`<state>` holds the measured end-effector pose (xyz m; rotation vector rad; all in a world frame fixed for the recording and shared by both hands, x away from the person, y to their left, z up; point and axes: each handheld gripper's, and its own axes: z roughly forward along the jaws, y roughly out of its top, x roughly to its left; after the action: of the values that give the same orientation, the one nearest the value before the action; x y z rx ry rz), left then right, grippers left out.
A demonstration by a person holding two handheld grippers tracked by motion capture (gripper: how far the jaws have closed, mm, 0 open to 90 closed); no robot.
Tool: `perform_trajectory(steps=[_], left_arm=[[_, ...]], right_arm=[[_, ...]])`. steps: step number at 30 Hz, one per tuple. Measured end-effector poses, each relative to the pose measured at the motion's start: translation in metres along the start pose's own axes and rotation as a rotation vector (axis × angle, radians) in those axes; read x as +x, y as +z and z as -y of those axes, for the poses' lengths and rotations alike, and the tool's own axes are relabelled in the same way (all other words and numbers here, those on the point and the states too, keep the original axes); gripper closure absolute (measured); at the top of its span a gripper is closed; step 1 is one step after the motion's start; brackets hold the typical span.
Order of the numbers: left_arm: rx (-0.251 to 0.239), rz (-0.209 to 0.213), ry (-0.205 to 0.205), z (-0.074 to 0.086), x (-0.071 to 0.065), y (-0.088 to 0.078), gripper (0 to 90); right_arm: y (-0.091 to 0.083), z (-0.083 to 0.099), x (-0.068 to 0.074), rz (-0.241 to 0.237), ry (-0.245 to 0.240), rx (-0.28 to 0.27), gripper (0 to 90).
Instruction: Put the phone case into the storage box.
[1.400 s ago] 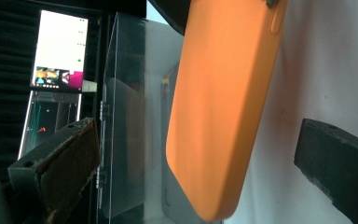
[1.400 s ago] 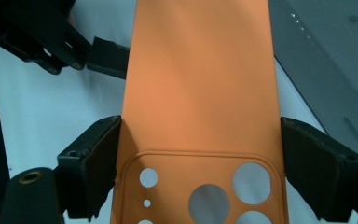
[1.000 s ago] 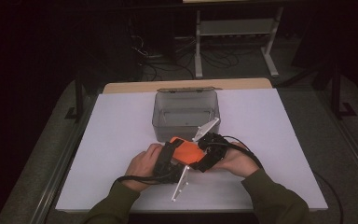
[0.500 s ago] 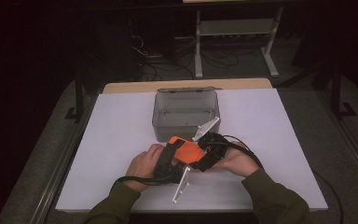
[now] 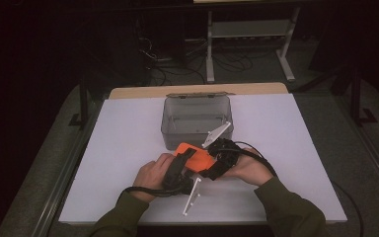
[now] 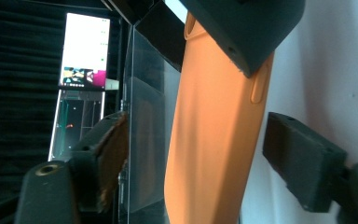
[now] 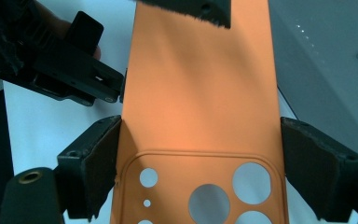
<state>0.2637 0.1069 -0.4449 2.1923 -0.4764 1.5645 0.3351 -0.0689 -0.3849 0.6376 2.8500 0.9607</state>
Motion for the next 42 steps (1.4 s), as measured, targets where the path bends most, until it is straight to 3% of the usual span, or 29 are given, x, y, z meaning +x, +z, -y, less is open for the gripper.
perform_trajectory(steps=[27,28,42], left_arm=[[-0.007,-0.023,0.050,-0.0046,-0.0038,-0.0021,49.8],[-0.022,-0.026,0.036,-0.0047,-0.0049,-0.0013,50.3],[-0.028,-0.024,0.044,-0.0055,-0.0050,-0.0026,58.0]], right_arm=[[0.0012,-0.0006,-0.0008,-0.005,0.015,-0.007,15.3],[0.0013,-0.0007,-0.0009,-0.006,0.016,-0.008,15.3],[0.0017,0.0003,-0.0032,-0.008,0.041,0.001,15.3]])
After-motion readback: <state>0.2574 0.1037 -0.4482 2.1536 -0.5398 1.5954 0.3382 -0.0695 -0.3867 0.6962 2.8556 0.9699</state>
